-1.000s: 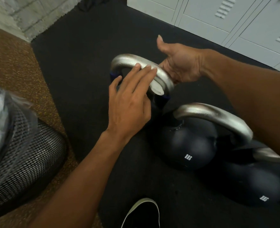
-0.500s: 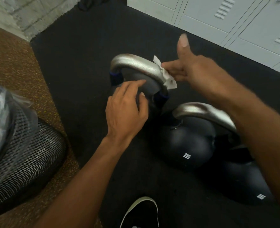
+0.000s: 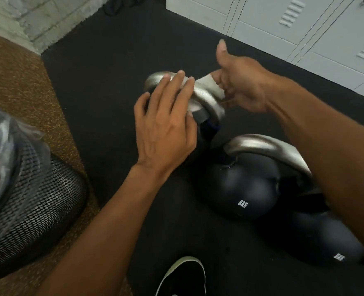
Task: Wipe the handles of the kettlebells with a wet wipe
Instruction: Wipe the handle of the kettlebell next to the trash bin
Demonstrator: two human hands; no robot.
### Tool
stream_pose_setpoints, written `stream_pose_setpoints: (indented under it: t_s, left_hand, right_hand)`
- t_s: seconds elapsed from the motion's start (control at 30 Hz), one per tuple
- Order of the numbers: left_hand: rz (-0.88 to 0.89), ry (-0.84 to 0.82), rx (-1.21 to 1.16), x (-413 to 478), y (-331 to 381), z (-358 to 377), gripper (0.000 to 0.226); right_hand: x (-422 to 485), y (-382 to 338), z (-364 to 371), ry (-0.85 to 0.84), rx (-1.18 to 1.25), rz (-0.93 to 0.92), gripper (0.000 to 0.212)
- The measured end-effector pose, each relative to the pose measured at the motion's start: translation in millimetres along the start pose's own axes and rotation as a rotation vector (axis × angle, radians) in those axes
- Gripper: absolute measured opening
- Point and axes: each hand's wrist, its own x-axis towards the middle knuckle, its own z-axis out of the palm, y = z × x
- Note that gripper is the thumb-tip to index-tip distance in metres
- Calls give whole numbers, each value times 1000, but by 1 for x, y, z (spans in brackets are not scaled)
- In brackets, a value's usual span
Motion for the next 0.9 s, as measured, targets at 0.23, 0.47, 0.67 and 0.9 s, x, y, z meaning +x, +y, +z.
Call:
stream_pose_setpoints:
  t_s: [0.23, 0.47, 0.67, 0.9]
  left_hand:
    - [75, 0, 92, 1, -15, 17, 62]
    - [119, 53, 81, 5, -23, 21, 57]
    - [97, 36, 51, 5, -24, 23, 54]
    - [105, 61, 32, 4, -27, 24, 54]
  right_hand:
    - [28, 15, -6, -451, 140, 164, 105]
    - [19, 10, -10, -321, 33, 58, 107]
    - [1, 6, -6, -61, -61, -79, 87]
    - [-62, 10, 26, 217, -509, -197, 50]
